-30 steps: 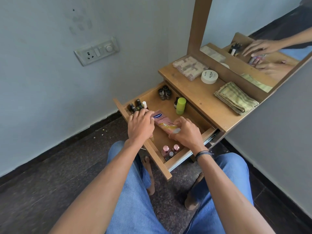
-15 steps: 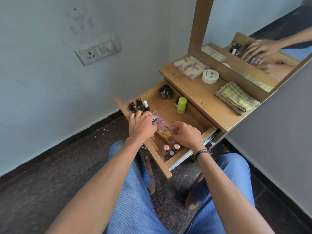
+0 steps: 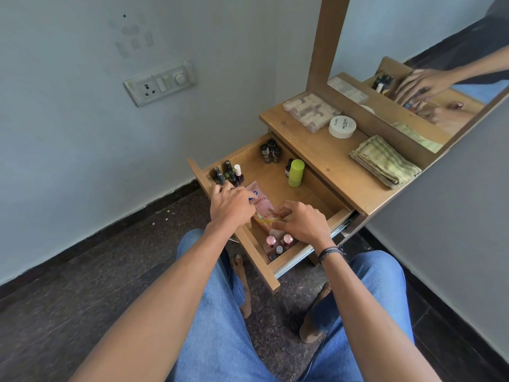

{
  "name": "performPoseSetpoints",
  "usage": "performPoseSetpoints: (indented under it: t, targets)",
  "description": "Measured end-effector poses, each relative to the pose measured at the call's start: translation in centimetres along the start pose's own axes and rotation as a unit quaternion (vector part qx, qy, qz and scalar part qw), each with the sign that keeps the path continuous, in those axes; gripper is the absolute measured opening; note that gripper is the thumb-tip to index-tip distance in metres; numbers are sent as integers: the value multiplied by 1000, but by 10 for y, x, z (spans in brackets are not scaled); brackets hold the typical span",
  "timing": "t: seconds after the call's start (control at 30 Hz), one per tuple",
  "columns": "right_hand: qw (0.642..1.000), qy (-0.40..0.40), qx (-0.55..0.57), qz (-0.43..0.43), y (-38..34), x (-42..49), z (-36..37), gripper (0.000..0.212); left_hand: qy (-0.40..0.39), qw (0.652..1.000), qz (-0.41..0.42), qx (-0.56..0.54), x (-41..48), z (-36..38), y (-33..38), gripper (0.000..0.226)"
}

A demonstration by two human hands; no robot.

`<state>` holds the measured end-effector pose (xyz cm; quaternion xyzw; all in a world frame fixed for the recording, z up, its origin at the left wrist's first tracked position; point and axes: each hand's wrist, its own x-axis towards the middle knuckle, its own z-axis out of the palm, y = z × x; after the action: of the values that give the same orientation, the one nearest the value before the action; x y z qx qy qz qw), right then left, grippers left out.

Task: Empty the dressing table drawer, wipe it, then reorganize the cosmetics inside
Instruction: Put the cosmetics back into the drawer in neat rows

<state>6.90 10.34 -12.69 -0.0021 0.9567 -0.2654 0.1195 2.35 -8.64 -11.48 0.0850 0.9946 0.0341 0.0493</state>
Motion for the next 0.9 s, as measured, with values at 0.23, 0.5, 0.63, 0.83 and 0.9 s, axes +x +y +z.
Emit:
performPoseSetpoints:
  t: [0.23, 0.5, 0.63, 0.83, 0.9]
  targets:
    - [1000, -4, 4, -4, 1, 1, 1, 35, -4, 1000, -9, 6, 1, 1, 0, 36]
    - [1000, 14, 17, -9, 2, 0, 2, 28, 6, 1000, -4, 4, -1, -2, 1, 37]
    - [998, 43, 46, 9, 2, -1, 0, 29, 10, 1000, -1, -2, -2, -3, 1, 38]
    - [975, 150, 161, -25, -7, 2, -34, 7, 21, 1000, -8, -8, -1, -1, 1, 36]
    - [962, 225, 142, -61, -15, 14, -59, 8, 14, 1000, -17, -14, -1, -2, 2, 37]
